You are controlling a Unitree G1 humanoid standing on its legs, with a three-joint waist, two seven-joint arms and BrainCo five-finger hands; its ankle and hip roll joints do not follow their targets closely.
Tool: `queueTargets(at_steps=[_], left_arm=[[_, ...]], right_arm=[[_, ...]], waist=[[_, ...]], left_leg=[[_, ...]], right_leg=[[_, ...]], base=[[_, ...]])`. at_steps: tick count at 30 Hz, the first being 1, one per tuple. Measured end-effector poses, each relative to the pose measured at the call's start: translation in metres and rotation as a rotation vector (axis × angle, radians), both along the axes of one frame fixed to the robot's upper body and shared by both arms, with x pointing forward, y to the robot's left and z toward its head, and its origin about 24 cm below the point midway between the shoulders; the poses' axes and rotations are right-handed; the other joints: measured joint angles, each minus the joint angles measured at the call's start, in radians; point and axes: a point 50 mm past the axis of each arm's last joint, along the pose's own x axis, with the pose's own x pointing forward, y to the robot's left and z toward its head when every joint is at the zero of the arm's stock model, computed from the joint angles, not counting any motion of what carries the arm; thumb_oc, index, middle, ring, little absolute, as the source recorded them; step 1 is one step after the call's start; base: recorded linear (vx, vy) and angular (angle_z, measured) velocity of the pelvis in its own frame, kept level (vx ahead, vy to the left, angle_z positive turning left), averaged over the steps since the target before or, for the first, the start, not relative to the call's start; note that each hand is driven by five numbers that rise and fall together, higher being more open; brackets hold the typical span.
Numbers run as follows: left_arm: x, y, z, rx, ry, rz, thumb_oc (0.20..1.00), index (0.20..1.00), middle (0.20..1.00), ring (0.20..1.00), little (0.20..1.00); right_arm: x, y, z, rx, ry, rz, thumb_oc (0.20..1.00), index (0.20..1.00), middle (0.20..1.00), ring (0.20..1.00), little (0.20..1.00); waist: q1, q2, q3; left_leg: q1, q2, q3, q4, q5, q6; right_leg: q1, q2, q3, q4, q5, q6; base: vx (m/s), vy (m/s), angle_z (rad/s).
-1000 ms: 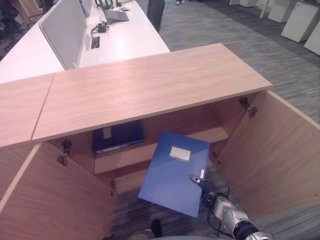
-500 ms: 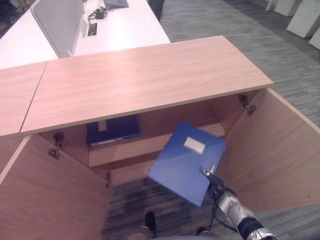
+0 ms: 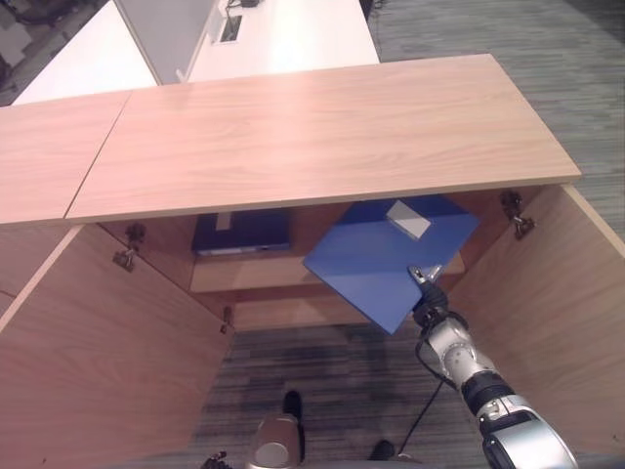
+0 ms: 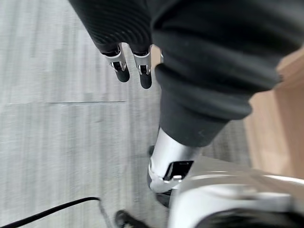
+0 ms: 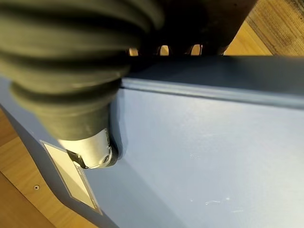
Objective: Put the empty folder in the office cabinet
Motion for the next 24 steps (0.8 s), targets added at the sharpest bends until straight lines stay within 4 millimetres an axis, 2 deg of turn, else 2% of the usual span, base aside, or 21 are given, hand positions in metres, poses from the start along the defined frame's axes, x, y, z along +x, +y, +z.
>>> queueTargets(at_steps=[3,5,8,10,13,15,16,18,19,21,24], left_arm=[[-0.004,0.003,0.0,0.008,0.012,0.005,1.0,1.0,1.0,1.0,1.0],[-0.015,0.004,-0.001,0.016,0.049,0.018,1.0,1.0,1.0,1.0,1.0],[-0.01,0.007,0.0,0.032,0.036,0.037,1.0,1.0,1.0,1.0,1.0],[-0.005,0.007,0.001,0.043,0.018,0.033,1.0,1.0,1.0,1.0,1.0],[0.006,0.004,0.002,0.054,-0.017,-0.003,1.0,1.0,1.0,1.0,1.0],[0.026,-0.003,0.004,0.048,-0.067,-0.053,1.0,1.0,1.0,1.0,1.0],[0.031,-0.004,0.005,0.047,-0.083,-0.059,1.0,1.0,1.0,1.0,1.0],[0.039,-0.004,0.008,0.052,-0.127,-0.085,1.0,1.0,1.0,1.0,1.0],[0.04,-0.004,0.008,0.048,-0.138,-0.091,1.0,1.0,1.0,1.0,1.0],[0.033,-0.006,0.006,0.037,-0.119,-0.104,1.0,1.0,1.0,1.0,1.0],[0.03,-0.009,0.006,0.021,-0.112,-0.126,1.0,1.0,1.0,1.0,1.0]], right_arm=[[0.0,0.002,0.0,0.02,-0.005,-0.012,0.2,0.2,0.2,0.2,0.2],[-0.001,0.013,-0.003,0.109,-0.005,-0.036,0.2,0.2,0.2,0.2,0.2],[0.003,0.018,0.001,0.177,-0.024,-0.078,0.2,0.2,0.2,0.2,0.2],[0.012,0.015,0.011,0.199,-0.051,-0.116,0.2,0.2,0.2,0.2,0.2],[0.04,0.011,0.047,0.26,-0.166,-0.17,0.2,0.2,0.2,0.2,0.2],[0.066,0.005,0.092,0.299,-0.294,-0.213,0.2,0.2,0.2,0.2,0.2],[0.073,0.002,0.108,0.307,-0.338,-0.222,0.2,0.2,0.2,0.2,0.2],[0.085,-0.005,0.142,0.326,-0.439,-0.25,0.2,0.2,0.2,0.2,0.2],[0.089,-0.009,0.155,0.329,-0.47,-0.258,0.2,0.2,0.2,0.2,0.2],[0.094,-0.013,0.178,0.346,-0.537,-0.273,0.2,0.2,0.2,0.2,0.2],[0.095,-0.022,0.186,0.372,-0.562,-0.304,0.2,0.2,0.2,0.2,0.2]], waist=[[0.012,-0.007,0.018],[0.022,-0.013,0.022],[0.027,-0.007,0.027],[0.033,0.002,0.032],[0.033,0.029,0.048],[0.039,0.068,0.077],[0.044,0.082,0.09],[0.065,0.106,0.115],[0.068,0.104,0.12],[0.091,0.096,0.127],[0.106,0.085,0.134]], left_leg=[[0.015,0.016,0.009,-0.04,0.0,0.0],[0.063,0.018,0.025,-0.095,-0.002,0.001],[0.084,0.021,0.036,-0.147,-0.002,0.001],[0.086,0.02,0.036,-0.173,-0.002,0.001],[0.025,0.02,0.032,-0.154,-0.004,0.004],[-0.058,0.017,0.03,-0.085,-0.015,0.021],[-0.079,0.012,0.029,-0.066,-0.017,0.024],[-0.111,-0.006,0.031,-0.028,-0.046,0.063],[-0.139,-0.015,0.032,0.012,-0.067,0.075],[-0.214,-0.031,0.036,0.104,-0.155,0.084],[-0.318,-0.051,0.036,0.242,-0.21,0.103]], right_leg=[[-0.007,0.022,0.008,-0.018,0.01,-0.005],[0.013,0.031,0.033,-0.052,0.023,-0.003],[0.012,0.041,0.042,-0.077,0.036,-0.001],[0.002,0.042,0.046,-0.085,0.044,0.005],[-0.072,0.028,0.049,-0.032,0.04,0.005],[-0.168,-0.002,0.056,0.075,0.009,0.003],[-0.199,-0.017,0.06,0.118,-0.005,0.004],[-0.277,-0.068,0.078,0.256,-0.062,0.005],[-0.322,-0.09,0.089,0.326,-0.096,0.005],[-0.437,-0.142,0.127,0.492,-0.167,0.0],[-0.533,-0.197,0.151,0.621,-0.215,-0.012]], base=[[0.22,0.058,-0.06],[0.17,0.099,-0.34],[0.05,0.113,-0.16],[-0.08,0.139,-0.06],[-0.2,0.198,-0.01],[-0.12,0.166,0.03],[-0.06,0.157,0.0],[-0.04,0.155,0.0],[-0.05,0.086,-0.03],[-0.04,0.043,-0.02],[-0.04,0.042,0.12]])
